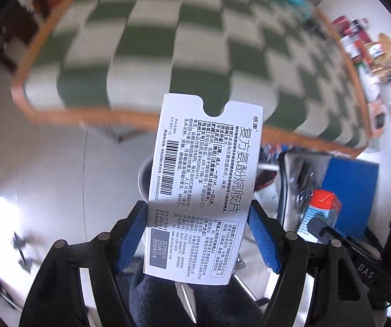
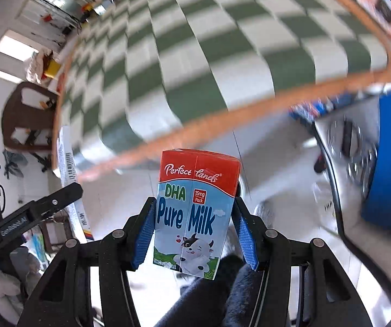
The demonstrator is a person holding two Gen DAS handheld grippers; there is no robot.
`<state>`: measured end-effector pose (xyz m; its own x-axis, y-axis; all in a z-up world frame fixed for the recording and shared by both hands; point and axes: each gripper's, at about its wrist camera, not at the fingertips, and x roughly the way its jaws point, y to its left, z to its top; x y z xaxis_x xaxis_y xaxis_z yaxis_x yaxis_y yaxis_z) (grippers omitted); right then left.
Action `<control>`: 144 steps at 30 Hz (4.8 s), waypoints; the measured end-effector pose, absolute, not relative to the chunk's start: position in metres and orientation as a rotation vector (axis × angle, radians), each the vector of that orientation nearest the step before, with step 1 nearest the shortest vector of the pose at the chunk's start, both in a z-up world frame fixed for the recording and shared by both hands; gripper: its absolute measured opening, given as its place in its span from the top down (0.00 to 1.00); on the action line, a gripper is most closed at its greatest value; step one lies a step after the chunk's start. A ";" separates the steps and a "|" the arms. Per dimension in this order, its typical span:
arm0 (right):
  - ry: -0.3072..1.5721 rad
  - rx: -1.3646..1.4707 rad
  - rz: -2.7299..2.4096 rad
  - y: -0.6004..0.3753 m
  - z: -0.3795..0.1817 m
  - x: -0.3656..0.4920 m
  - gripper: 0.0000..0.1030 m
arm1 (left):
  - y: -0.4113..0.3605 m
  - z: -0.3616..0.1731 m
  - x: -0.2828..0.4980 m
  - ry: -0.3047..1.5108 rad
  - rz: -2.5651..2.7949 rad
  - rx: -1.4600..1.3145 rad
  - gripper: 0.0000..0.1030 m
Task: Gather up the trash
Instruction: 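Carry the leaflet and milk carton to the bin and open both tools, then raise both open tools from the bin back toward the table, then grasp the blue snack bag with the left tool while the right tool grasps the black lid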
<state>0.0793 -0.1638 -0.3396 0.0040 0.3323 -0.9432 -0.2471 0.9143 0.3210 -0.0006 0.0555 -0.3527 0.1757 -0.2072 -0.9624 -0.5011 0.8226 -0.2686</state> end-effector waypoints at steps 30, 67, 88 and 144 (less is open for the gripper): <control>1.755 -0.076 0.435 -0.124 -0.830 0.054 0.00 | 0.092 -0.753 -0.019 1.566 0.416 -0.587 0.00; 1.538 -0.290 0.369 -0.150 -0.531 0.008 0.00 | 0.023 -0.483 -0.072 1.526 0.397 -0.424 0.00; 1.438 -0.109 0.425 -0.156 -0.289 0.017 0.00 | 0.049 -0.258 -0.043 1.199 0.440 -0.319 0.00; 1.499 -0.138 0.379 -0.057 -0.404 0.651 0.00 | 0.136 -0.313 0.536 1.235 0.480 -0.448 0.99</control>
